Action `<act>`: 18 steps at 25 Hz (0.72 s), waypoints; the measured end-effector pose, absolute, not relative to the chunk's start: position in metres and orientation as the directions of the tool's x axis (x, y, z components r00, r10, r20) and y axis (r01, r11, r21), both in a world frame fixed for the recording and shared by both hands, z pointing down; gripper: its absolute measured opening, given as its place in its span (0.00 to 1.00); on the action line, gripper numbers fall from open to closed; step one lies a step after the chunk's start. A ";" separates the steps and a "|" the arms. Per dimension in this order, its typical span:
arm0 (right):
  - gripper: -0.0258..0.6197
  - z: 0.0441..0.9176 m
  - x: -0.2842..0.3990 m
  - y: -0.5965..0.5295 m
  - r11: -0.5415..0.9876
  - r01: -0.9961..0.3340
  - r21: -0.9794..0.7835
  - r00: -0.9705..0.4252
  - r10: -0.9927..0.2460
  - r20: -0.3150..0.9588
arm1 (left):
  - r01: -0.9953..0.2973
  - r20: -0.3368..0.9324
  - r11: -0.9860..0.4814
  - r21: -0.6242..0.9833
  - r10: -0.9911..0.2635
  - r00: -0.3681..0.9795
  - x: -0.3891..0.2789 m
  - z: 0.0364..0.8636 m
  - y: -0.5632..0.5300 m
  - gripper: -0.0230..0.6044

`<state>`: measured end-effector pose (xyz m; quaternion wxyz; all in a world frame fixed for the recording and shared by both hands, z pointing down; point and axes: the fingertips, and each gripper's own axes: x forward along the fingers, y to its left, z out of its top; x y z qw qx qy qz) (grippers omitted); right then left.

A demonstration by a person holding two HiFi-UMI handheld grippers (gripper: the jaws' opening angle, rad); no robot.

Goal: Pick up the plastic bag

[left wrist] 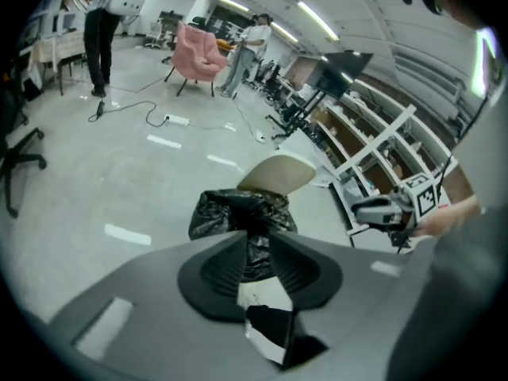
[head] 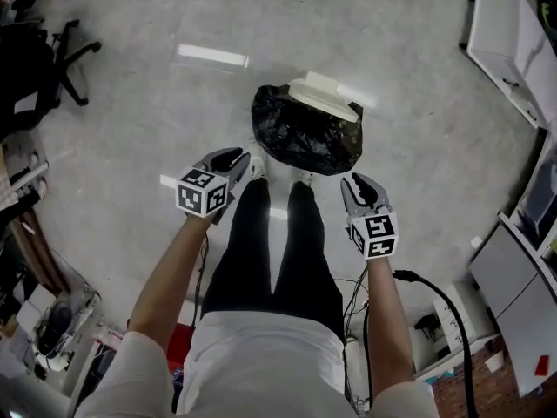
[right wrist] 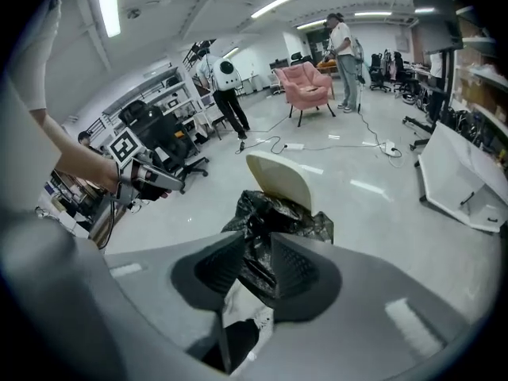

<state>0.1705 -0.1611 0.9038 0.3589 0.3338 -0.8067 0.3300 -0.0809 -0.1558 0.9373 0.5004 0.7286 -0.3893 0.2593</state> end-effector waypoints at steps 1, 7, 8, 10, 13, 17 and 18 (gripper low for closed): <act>0.21 0.919 0.175 -0.161 0.561 -0.774 -0.292 -0.514 -0.289 0.808 | -0.828 0.775 -0.175 0.533 -0.292 0.561 -0.083 0.955 -0.155 0.19; 0.26 1.003 0.193 -0.168 0.569 -0.763 -0.305 -0.504 -0.229 0.833 | -0.792 0.770 -0.039 0.610 -0.207 0.603 -0.086 1.051 -0.153 0.31; 0.29 1.015 0.195 -0.168 0.567 -0.761 -0.315 -0.507 -0.216 0.835 | -0.790 0.773 -0.022 0.613 -0.188 0.605 -0.087 1.066 -0.151 0.32; 0.35 1.039 0.198 -0.172 0.554 -0.762 -0.334 -0.510 -0.198 0.837 | -0.796 0.787 0.003 0.606 -0.146 0.599 -0.091 1.097 -0.143 0.42; 0.46 1.076 0.203 -0.182 0.521 -0.773 -0.361 -0.512 -0.179 0.840 | -0.779 0.779 0.056 0.625 -0.118 0.616 -0.096 1.134 -0.138 0.50; 0.61 1.117 0.213 -0.195 0.441 -0.800 -0.407 -0.518 -0.167 0.839 | -0.664 0.680 0.150 0.733 -0.162 0.715 -0.085 1.155 -0.142 0.58; 0.65 1.125 0.214 -0.198 0.427 -0.802 -0.419 -0.523 -0.162 0.837 | -0.633 0.653 0.162 0.757 -0.177 0.736 -0.081 1.158 -0.144 0.59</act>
